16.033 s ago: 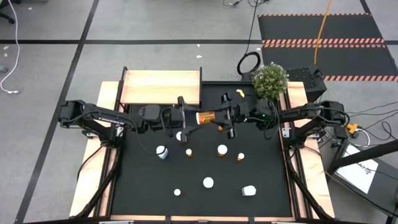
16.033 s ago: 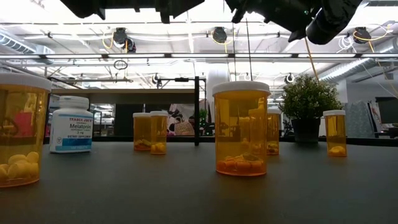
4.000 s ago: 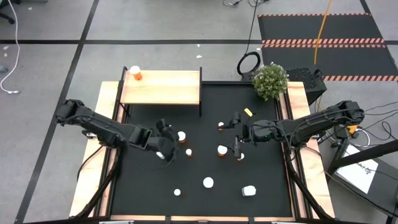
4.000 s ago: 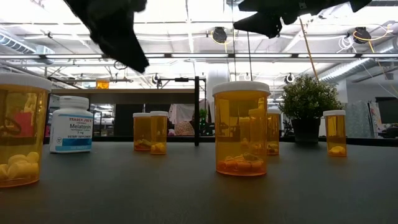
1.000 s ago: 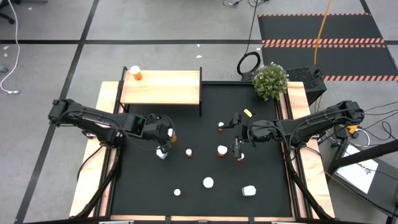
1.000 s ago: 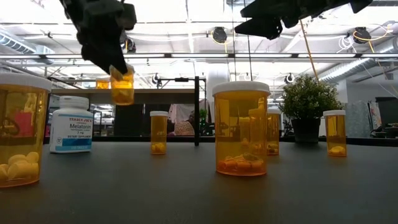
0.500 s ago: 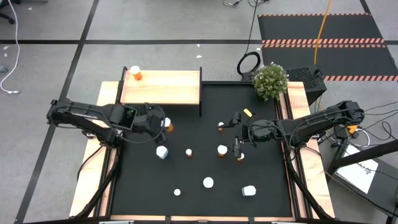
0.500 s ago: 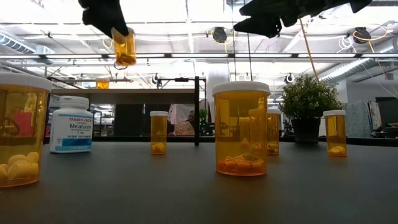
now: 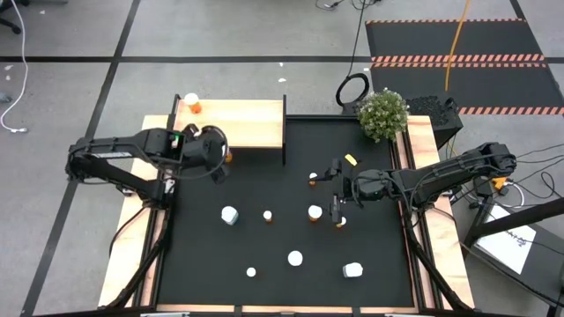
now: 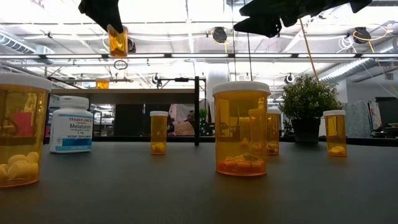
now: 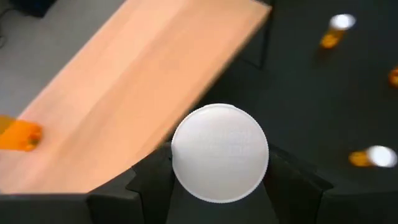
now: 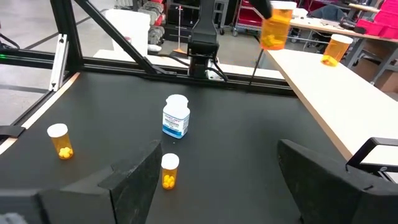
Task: Pick and place medicine bottles onto shelf by color
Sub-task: Put the large orange pill bottle on the shelf aligned with the other large orange pill bottle
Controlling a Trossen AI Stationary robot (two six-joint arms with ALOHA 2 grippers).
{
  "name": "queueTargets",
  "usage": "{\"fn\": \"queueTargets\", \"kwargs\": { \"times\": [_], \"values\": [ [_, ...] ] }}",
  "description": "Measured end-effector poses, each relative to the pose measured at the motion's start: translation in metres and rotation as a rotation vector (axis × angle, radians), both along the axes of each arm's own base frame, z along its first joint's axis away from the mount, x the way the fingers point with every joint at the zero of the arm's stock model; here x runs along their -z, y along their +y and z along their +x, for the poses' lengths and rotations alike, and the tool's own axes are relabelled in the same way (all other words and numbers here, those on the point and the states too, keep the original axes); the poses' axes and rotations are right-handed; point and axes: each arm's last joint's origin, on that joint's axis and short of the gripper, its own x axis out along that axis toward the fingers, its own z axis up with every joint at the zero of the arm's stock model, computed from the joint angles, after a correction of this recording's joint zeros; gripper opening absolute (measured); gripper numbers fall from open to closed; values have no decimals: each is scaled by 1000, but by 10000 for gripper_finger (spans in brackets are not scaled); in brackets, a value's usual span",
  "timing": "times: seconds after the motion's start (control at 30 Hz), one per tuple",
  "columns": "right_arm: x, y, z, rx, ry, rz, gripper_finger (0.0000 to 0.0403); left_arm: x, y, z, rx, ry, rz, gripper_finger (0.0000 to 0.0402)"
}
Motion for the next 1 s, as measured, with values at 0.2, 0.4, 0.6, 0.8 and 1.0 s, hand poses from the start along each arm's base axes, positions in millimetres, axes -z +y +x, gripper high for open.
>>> {"fn": "queueTargets", "kwargs": {
  "times": [0.2, 0.4, 0.6, 0.8, 1.0],
  "values": [
    [0, 0, 0, 0, 0, -1, 311, 1, 26, -7, -84, 67, 17, 218],
    [0, 0, 0, -2, 1, -7, 311, -2, 51, -28, -292, 45, -14, 218],
    [0, 0, 0, -1, 1, -7, 311, -11, 68, -53, -461, -25, -17, 218],
    [0, 0, 0, -2, 1, -7, 311, -14, 77, -67, -554, -30, 10, 218],
    [0, 0, 0, 0, 2, 1, 311, -14, 86, -72, -589, -6, 26, 218]
  ]
}}
